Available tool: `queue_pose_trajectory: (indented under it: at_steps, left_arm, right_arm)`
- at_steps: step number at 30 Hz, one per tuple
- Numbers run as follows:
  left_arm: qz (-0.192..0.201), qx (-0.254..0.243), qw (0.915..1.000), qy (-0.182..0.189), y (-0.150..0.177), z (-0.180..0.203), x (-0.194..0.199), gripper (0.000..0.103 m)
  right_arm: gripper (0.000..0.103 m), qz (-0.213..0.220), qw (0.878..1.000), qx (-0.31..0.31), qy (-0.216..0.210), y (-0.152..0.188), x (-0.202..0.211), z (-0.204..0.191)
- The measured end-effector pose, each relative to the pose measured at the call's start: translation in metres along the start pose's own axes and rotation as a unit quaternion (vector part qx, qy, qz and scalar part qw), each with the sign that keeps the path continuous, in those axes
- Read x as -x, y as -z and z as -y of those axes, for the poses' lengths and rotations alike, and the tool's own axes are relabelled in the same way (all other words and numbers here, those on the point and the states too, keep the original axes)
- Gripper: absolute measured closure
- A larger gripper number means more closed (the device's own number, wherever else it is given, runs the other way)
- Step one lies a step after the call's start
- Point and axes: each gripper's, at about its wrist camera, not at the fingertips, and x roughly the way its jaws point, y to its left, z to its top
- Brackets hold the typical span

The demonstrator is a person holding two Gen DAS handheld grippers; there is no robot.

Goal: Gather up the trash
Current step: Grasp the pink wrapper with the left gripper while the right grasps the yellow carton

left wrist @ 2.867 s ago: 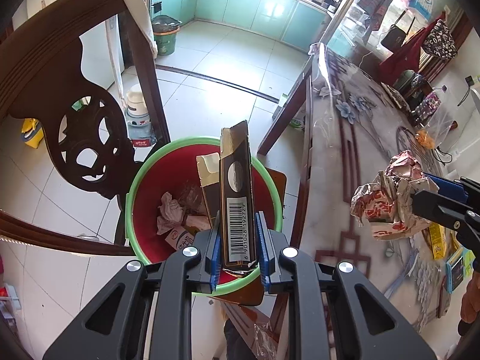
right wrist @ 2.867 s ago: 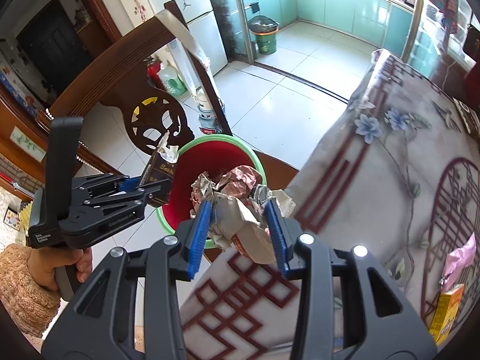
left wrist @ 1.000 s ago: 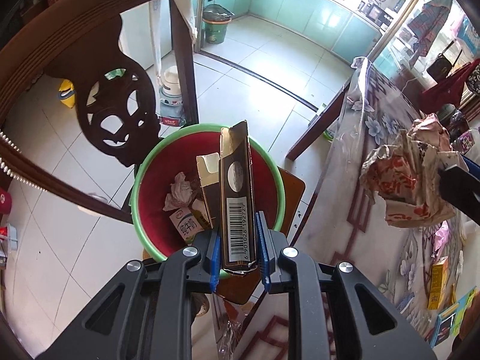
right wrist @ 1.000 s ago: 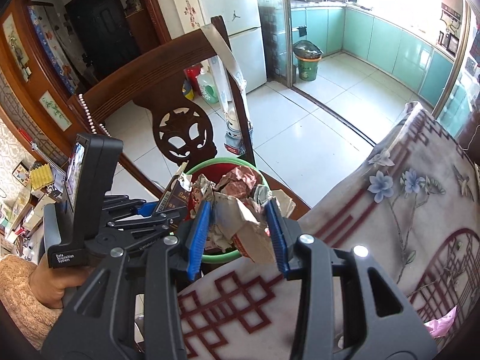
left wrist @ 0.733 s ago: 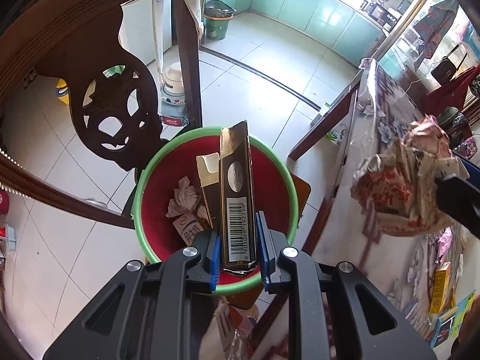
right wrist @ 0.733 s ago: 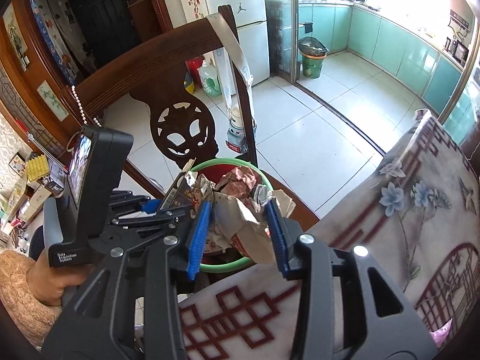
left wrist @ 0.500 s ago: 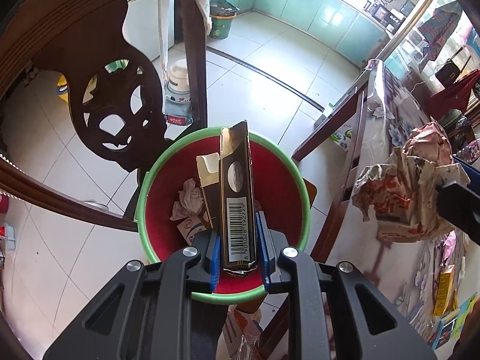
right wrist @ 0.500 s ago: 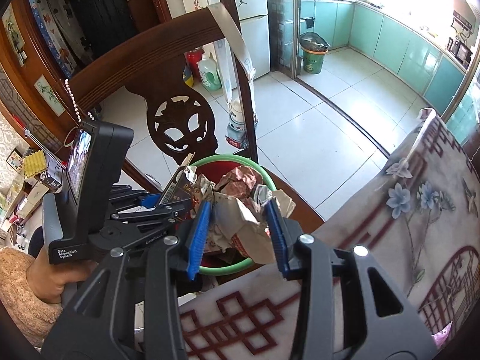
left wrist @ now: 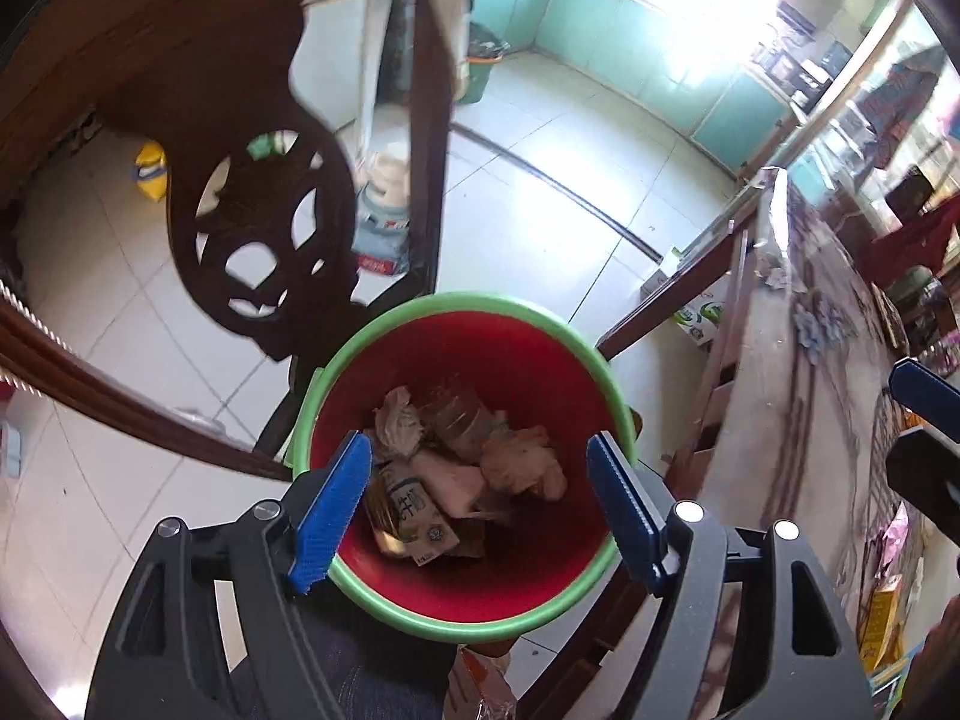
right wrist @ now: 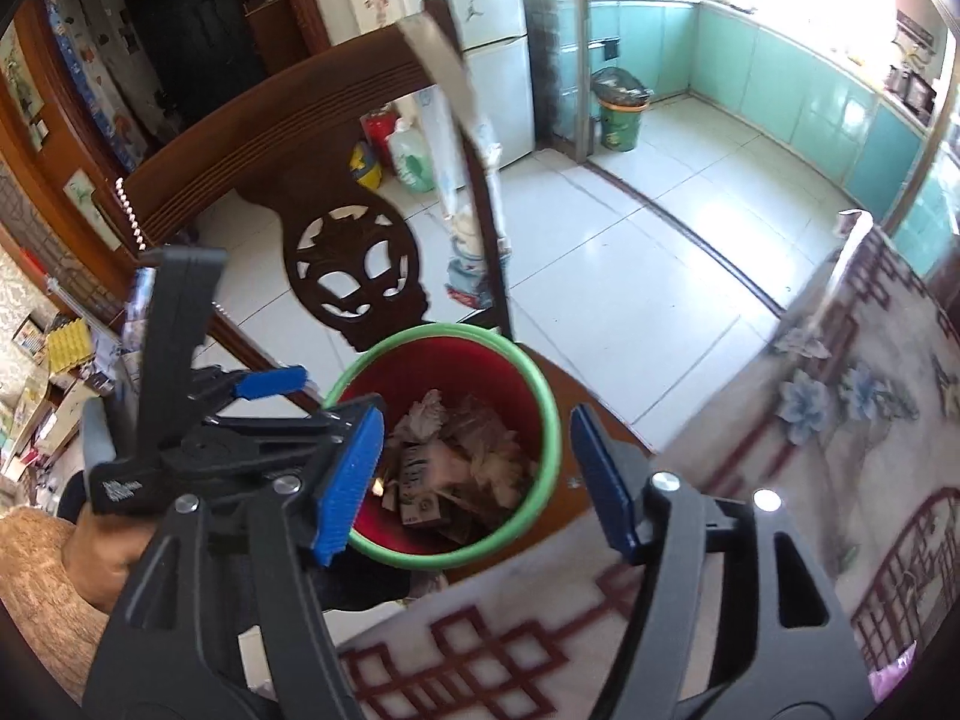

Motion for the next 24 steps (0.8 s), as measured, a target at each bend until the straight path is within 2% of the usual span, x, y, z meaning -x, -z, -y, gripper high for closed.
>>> queue_pose_trajectory:
  at_steps: [3, 5, 8, 11, 12, 15, 21, 24]
  left_arm:
    - [0.023, -0.065, 0.9973, 0.023, 0.003, 0.043, 0.019, 0.031]
    - [0.032, -0.114, 0.9918, 0.050, 0.009, 0.079, 0.028, 0.031]
    - [0.025, -0.171, 0.9791, 0.107, 0.017, 0.141, 0.030, 0.031]
    - [-0.001, -0.208, 0.9658, 0.154, 0.025, 0.200, 0.024, 0.031]
    - [-0.009, -0.221, 0.9616, 0.162, 0.028, 0.220, 0.023, 0.031]
    - [-0.026, -0.262, 0.9453, 0.192, 0.047, 0.273, 0.030, 0.030]
    - [-0.055, -0.357, 0.9065, 0.219, 0.091, 0.354, 0.036, 0.029]
    - [-0.075, -0.380, 0.8933, 0.229, 0.108, 0.383, 0.029, 0.029]
  right_arm:
    - [0.031, 0.008, 0.998, -0.047, 0.040, 0.030, 0.028, 0.042]
    - [0.031, 0.007, 0.993, -0.092, 0.067, 0.062, 0.046, 0.077]
    - [0.029, -0.020, 0.976, -0.172, 0.129, 0.125, 0.076, 0.136]
    - [0.029, -0.040, 0.953, -0.242, 0.179, 0.188, 0.116, 0.184]
    - [0.026, -0.044, 0.945, -0.259, 0.196, 0.208, 0.131, 0.198]
    - [0.021, -0.062, 0.932, -0.275, 0.228, 0.252, 0.159, 0.226]
    - [0.021, -0.104, 0.925, -0.275, 0.242, 0.304, 0.167, 0.264]
    - [0.021, -0.113, 0.921, -0.294, 0.228, 0.325, 0.160, 0.273]
